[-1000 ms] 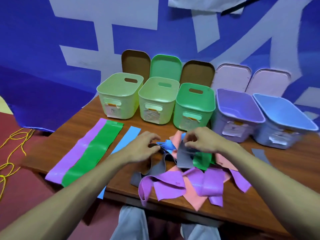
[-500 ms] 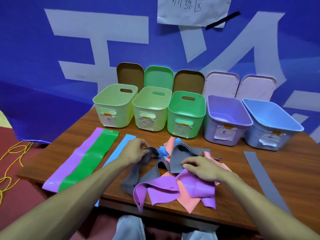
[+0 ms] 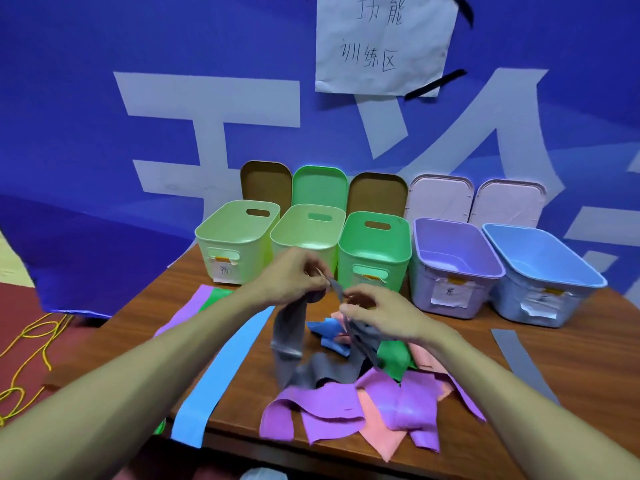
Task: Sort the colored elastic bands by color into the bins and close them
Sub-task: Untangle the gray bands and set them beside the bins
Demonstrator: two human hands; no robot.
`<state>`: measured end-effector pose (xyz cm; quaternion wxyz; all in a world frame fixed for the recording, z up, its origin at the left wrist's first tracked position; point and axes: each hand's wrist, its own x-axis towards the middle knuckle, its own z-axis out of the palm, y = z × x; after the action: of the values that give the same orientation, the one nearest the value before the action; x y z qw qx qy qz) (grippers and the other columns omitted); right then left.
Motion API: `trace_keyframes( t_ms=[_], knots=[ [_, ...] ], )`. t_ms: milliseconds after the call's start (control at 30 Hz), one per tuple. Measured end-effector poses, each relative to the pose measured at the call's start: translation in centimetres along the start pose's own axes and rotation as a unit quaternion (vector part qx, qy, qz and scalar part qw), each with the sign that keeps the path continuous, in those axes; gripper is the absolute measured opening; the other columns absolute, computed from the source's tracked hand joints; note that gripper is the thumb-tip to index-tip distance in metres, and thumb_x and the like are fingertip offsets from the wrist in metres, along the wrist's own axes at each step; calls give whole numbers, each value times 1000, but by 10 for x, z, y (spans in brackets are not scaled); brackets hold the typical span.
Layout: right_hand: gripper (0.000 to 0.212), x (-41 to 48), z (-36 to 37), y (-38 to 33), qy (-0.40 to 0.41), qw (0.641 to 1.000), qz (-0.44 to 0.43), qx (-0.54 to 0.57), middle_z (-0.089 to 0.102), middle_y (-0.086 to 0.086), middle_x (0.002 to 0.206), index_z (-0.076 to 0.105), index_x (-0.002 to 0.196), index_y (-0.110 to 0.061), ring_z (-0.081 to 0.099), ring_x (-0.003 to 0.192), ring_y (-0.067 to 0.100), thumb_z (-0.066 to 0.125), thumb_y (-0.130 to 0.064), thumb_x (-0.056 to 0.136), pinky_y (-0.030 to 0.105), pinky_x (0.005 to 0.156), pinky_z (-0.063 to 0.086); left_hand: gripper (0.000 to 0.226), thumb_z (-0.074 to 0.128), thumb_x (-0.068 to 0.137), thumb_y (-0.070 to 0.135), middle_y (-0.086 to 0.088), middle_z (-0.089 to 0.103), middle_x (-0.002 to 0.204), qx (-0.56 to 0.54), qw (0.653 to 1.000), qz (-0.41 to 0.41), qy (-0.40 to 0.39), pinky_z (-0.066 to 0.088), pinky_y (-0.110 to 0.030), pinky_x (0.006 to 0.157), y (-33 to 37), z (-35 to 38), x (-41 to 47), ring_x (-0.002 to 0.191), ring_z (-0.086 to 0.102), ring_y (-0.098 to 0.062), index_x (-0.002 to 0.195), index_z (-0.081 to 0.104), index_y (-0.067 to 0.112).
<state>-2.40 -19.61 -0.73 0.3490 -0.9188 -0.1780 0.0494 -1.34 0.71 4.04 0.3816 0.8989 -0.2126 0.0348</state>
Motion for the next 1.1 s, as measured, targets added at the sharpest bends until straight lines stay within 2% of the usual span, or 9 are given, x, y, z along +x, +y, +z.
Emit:
trace_keyframes(
  t_ms=[67, 167, 233, 400, 567, 700, 833, 1000, 1100],
  knots=[
    [37, 5, 3, -4, -10, 1000, -24, -15, 69, -8, 105, 63, 112, -23, 64, 97, 6, 65, -45, 82, 27, 91, 49, 4, 67, 80, 7, -9, 71, 73, 0, 1000, 6, 14, 43, -17, 55, 4, -2, 2, 56, 56, -5, 80, 70, 11],
    [5, 6, 2, -10, 47, 997, -52, -19, 68, -5, 78, 65, 82, -23, 61, 71, 2, 63, -24, 86, 20, 71, 48, 2, 70, 81, 12, -4, 70, 71, -11, 999, -1, 39, 42, -14, 55, 2, -4, 2, 53, 54, 2, 83, 70, 13],
    [17, 7, -1, -14, 97, 994, -47, -16, 65, 5, 66, 63, 72, -13, 56, 57, 5, 61, -18, 88, 23, 60, 46, 5, 70, 82, 14, -5, 68, 70, -34, 998, -16, 48, 41, -12, 53, -2, -2, -2, 54, 53, 1, 84, 70, 9],
    [8, 8, -16, -15, 154, 974, 26, 163, 63, 13, 66, 68, 85, -7, 57, 51, 14, 61, -5, 89, 20, 46, 52, 15, 71, 82, 16, -4, 63, 67, -128, 990, -56, -7, 44, -21, 58, -25, 15, -13, 58, 54, -8, 92, 67, 5],
    [10, 9, -32, -13, 202, 964, 60, 161, 65, 8, 69, 68, 94, -5, 60, 53, 10, 59, -4, 89, 20, 47, 54, 51, 72, 80, 19, -8, 63, 121, -82, 986, -108, -95, 49, -31, 95, -54, 53, -24, 105, 62, -18, 127, 54, 11],
    [12, 6, -41, 3, 232, 957, 92, 148, 64, 4, 63, 69, 94, -4, 61, 50, 9, 58, -3, 88, 22, 47, 55, 56, 56, 91, 23, -7, 46, 143, -17, 980, -145, -133, 37, -25, 106, -60, 72, -26, 127, 48, -17, 141, 38, 9],
    [14, -4, -46, 21, 225, 953, 135, 151, 64, 3, 65, 67, 99, -2, 62, 48, 7, 58, -4, 90, 21, 46, 53, 42, 40, 100, 15, -4, 40, 148, -3, 979, -159, -124, 29, -17, 100, -68, 83, -24, 134, 39, -16, 141, 38, 6],
    [19, -18, -43, 38, 179, 958, 188, 125, 65, 6, 72, 66, 103, -1, 61, 61, 21, 54, 2, 88, 34, 59, 56, 37, 49, 95, 18, -2, 55, 135, 39, 980, -148, -130, 37, -20, 95, -80, 94, -26, 122, 52, -17, 132, 53, 12],
    [31, -21, -42, 46, 147, 962, 211, 88, 70, 15, 93, 65, 110, -3, 60, 72, 27, 49, 4, 85, 41, 71, 55, 38, 59, 90, 20, -3, 57, 126, 33, 990, -108, -83, 39, -19, 90, -77, 94, -23, 112, 55, -17, 128, 57, 15]
  ],
)
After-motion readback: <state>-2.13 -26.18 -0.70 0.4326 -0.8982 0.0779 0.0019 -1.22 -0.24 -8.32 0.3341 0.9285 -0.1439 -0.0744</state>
